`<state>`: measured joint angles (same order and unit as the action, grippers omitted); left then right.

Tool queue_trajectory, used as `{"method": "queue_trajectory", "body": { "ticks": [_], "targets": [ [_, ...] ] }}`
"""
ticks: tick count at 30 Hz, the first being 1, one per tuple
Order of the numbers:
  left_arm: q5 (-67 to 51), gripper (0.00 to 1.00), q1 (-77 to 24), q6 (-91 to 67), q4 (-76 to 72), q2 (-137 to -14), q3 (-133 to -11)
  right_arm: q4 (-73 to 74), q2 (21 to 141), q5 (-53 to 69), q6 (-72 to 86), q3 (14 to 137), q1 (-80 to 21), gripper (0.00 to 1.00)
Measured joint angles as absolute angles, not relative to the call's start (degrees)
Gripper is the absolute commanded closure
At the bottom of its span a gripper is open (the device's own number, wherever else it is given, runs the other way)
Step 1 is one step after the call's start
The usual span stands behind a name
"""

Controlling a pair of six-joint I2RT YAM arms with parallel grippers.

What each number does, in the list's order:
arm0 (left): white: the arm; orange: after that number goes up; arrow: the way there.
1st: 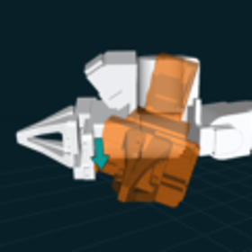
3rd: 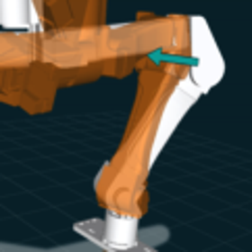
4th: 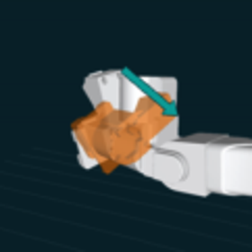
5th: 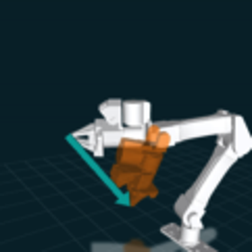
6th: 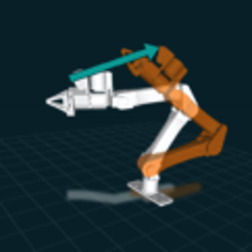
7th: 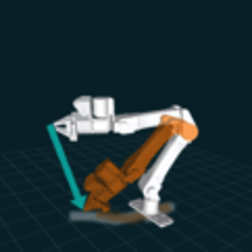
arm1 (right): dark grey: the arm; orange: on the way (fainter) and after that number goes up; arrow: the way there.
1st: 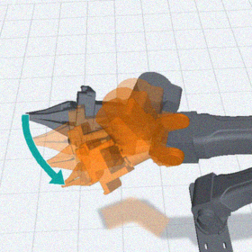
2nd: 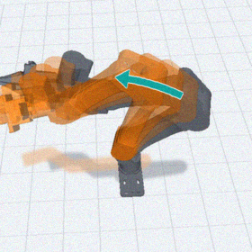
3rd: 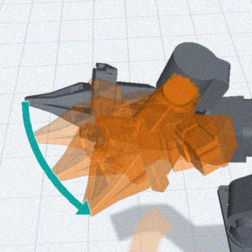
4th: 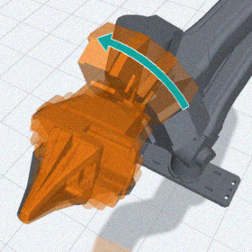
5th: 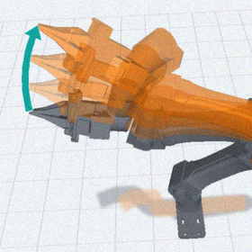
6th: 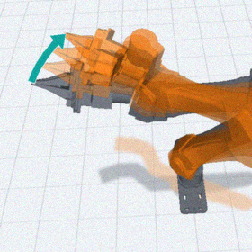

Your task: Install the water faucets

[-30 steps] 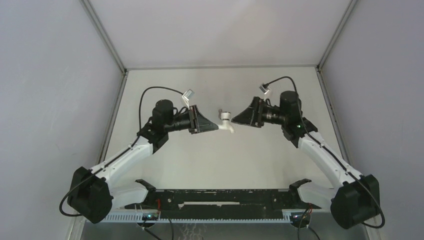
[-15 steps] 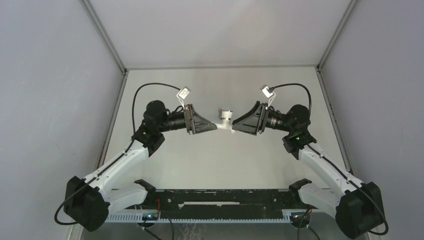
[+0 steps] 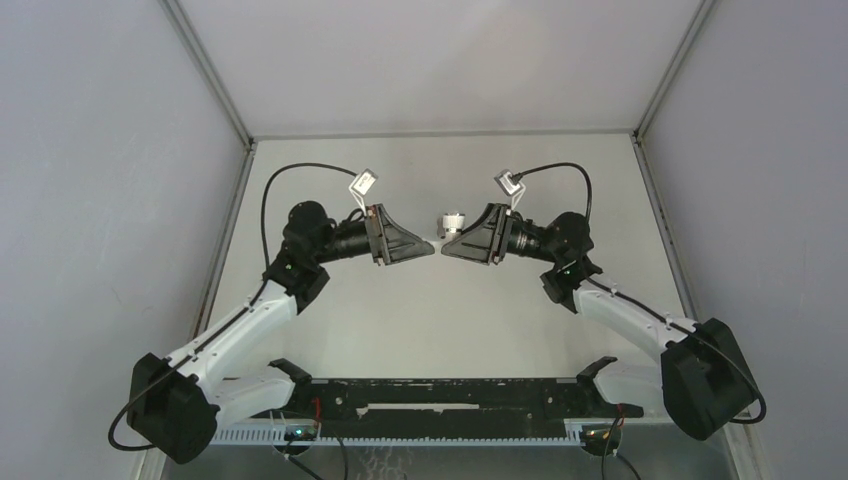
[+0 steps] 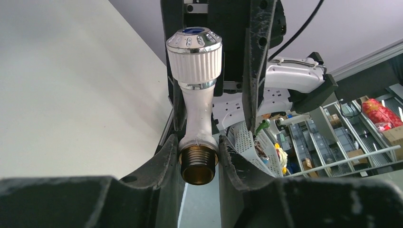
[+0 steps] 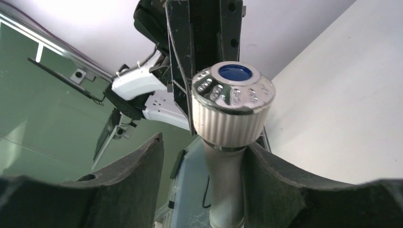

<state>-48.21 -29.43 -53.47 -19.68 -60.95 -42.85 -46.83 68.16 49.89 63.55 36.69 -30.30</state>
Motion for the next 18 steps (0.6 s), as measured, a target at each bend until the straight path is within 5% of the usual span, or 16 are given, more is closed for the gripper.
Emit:
{"method": "queue_trajectory", "body": {
  "ticks": [18],
  "targets": [
    [-48.2,1.00,-29.4,-54.1,-21.8,-60.6,-42.9,-55.9,73.8,49.4,70.5,36.7,-31.0,0.54]
  ]
}}
